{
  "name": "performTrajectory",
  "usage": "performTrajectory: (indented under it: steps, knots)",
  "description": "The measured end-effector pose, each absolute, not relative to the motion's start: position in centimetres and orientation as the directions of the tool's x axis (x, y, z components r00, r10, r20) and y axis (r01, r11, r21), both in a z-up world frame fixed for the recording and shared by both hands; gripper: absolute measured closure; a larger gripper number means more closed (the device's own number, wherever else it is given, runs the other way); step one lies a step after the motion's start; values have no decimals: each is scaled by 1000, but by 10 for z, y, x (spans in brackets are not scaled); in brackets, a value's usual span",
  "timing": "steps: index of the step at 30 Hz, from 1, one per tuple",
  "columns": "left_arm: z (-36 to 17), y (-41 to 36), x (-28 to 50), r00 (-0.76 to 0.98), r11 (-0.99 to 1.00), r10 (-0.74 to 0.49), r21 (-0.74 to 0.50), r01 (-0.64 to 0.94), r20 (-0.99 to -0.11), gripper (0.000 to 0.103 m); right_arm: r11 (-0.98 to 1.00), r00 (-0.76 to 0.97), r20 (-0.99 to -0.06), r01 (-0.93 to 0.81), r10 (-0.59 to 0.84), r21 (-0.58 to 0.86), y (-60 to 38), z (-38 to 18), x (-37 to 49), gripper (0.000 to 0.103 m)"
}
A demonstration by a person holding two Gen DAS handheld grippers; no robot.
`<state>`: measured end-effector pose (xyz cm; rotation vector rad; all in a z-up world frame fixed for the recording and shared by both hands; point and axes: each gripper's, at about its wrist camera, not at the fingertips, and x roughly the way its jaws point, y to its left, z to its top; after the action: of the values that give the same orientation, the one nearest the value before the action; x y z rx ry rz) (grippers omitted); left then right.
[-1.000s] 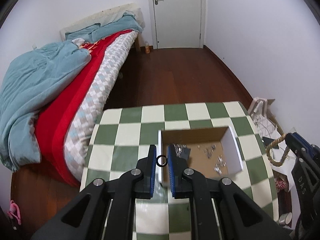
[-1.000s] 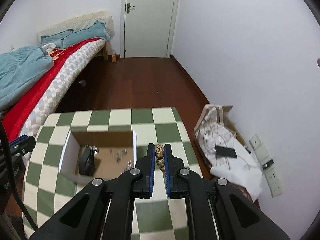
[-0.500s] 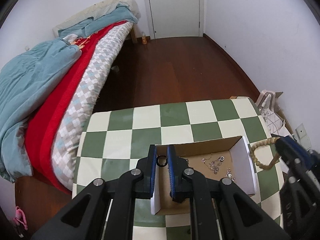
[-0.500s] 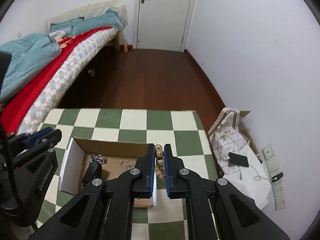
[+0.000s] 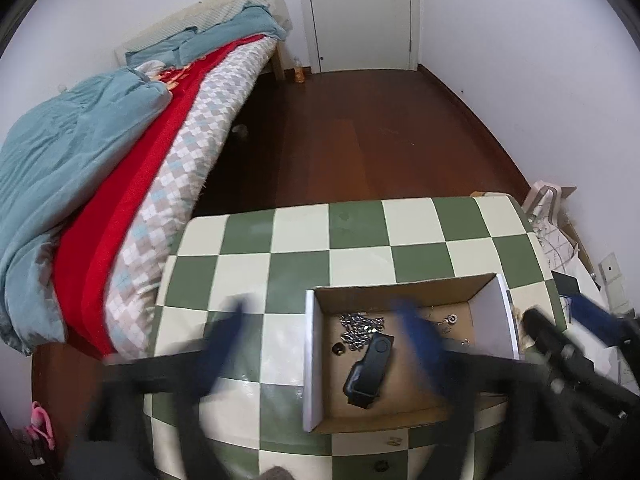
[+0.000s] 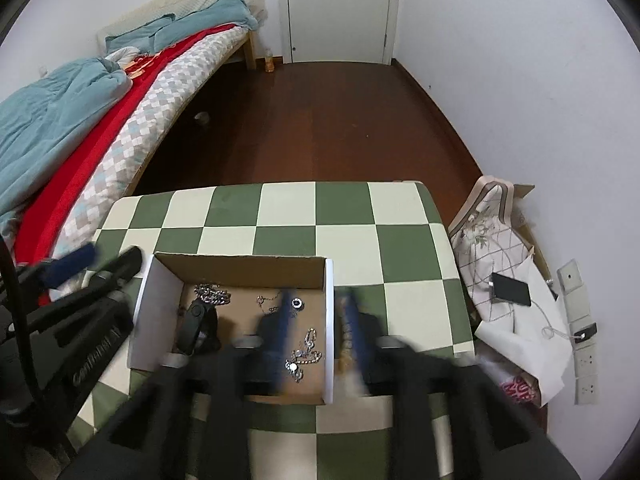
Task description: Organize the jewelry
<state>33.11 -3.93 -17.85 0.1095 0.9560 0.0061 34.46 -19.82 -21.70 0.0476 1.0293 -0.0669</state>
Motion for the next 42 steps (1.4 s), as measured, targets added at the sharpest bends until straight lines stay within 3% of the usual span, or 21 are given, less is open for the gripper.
performTrajectory:
  steps: [1, 5, 9, 16, 24, 30, 32, 33, 34, 38, 42]
  knots:
    - [-177, -37, 331, 581, 995, 52, 92, 40, -812, 11, 996, 513, -858, 88, -35, 12, -201, -215, 343, 40]
    - [-172, -29, 328, 576, 994, 74, 103, 18, -814, 1, 993, 517, -855, 116, -30, 36, -212, -210, 336, 35]
    - [-168, -20, 319, 578, 991, 111, 132, -6, -808, 1, 989, 506, -862, 143, -38, 40, -222, -205, 327, 7]
    - [-162, 0, 282, 575, 991, 126, 125, -41, -808, 0, 981, 500, -862, 192, -78, 23, -237, -201, 290, 3]
    - [-170, 7, 229, 559, 991, 128, 127, -40, -819, 0, 980, 479, -877, 189, -39, 60, -227, -210, 234, 3]
    - [-209, 24, 208, 501, 982, 185, 173, -70, -846, 0, 984, 434, -901, 165, -14, 64, -203, -241, 200, 4]
    - [-227, 27, 208, 471, 977, 210, 200, -73, -857, 0, 986, 417, -909, 148, 10, 78, -193, -259, 198, 19]
    - [-237, 29, 208, 458, 972, 234, 223, -78, -858, 0, 986, 405, -913, 134, 37, 100, -189, -268, 200, 33]
    - [-244, 31, 208, 450, 968, 247, 237, -81, -858, 0, 984, 399, -914, 124, 66, 125, -185, -277, 204, 39]
    - [-272, 45, 212, 409, 947, 320, 298, -119, -855, 0, 973, 409, -896, 77, 170, 219, -166, -306, 225, 39]
    - [-286, 62, 219, 371, 938, 345, 309, -156, -862, 0, 973, 411, -892, 39, 191, 226, -143, -323, 246, 39]
